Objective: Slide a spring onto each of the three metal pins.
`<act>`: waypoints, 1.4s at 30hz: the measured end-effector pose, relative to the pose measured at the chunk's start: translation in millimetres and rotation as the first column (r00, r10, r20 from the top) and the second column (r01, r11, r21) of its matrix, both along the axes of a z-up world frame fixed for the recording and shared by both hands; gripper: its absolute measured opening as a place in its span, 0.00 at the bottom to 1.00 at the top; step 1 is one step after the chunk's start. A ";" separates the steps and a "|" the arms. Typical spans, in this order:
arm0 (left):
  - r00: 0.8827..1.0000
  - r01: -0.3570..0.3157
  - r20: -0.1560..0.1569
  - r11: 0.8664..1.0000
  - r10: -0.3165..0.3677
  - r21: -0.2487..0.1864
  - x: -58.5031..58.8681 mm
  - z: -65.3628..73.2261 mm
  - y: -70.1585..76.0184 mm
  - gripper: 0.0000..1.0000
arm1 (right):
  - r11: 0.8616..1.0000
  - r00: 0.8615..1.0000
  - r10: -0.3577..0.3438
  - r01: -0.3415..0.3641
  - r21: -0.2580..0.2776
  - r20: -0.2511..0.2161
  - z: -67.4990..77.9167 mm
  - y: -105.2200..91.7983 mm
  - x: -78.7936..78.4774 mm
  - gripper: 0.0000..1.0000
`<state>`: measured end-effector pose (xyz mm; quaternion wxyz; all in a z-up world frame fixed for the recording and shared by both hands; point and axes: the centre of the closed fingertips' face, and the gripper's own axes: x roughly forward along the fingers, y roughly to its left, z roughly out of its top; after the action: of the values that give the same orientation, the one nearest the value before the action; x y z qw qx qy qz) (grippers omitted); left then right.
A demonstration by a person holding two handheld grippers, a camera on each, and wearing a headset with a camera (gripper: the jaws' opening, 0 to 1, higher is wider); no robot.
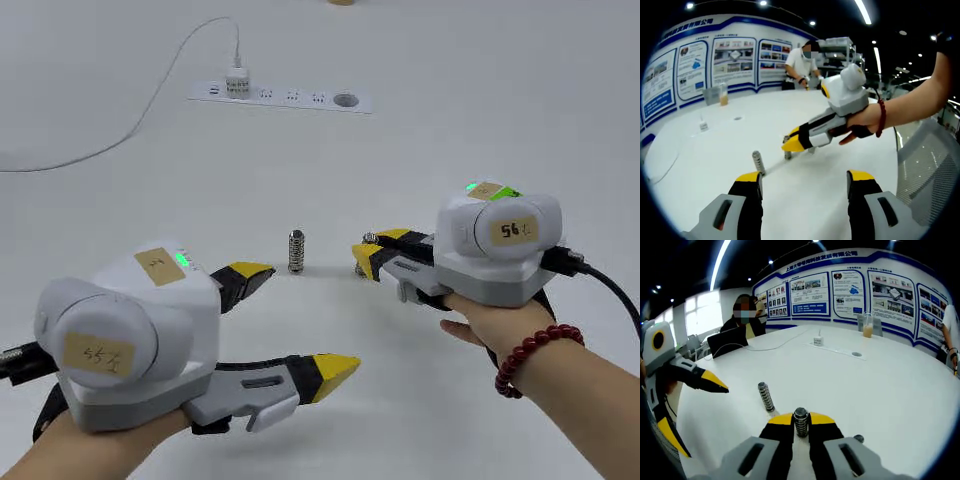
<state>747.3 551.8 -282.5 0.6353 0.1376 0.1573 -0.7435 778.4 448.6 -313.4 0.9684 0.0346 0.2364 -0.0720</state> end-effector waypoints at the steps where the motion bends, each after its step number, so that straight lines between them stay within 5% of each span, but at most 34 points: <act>1: 1.000 0.000 0.000 1.000 0.000 -0.001 0.1 0.4 -0.3 0.70 | 1.000 1.000 -0.002 0.002 0.001 0.003 0.0 -0.1 0.1 0.12; 14: 1.000 0.003 0.007 1.000 -0.003 -0.005 -1.6 1.7 -3.5 0.69 | 1.000 1.000 -0.005 0.005 0.011 0.006 2.1 0.2 -0.1 0.13; 27: 1.000 -0.002 0.021 1.000 0.003 -0.023 0.0 7.4 -7.9 0.69 | 0.999 0.997 0.011 -0.015 0.050 0.077 30.3 8.0 -4.6 0.26; 42: 0.999 0.020 0.044 0.999 -0.019 -0.032 -7.5 10.7 -15.3 0.69 | 0.994 0.994 -0.029 0.018 0.104 0.107 56.2 7.3 -31.9 0.38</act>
<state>739.8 536.5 -271.9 0.6334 0.1449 0.1300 -0.7489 746.5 455.9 -257.2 0.9758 0.0911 0.1863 -0.0690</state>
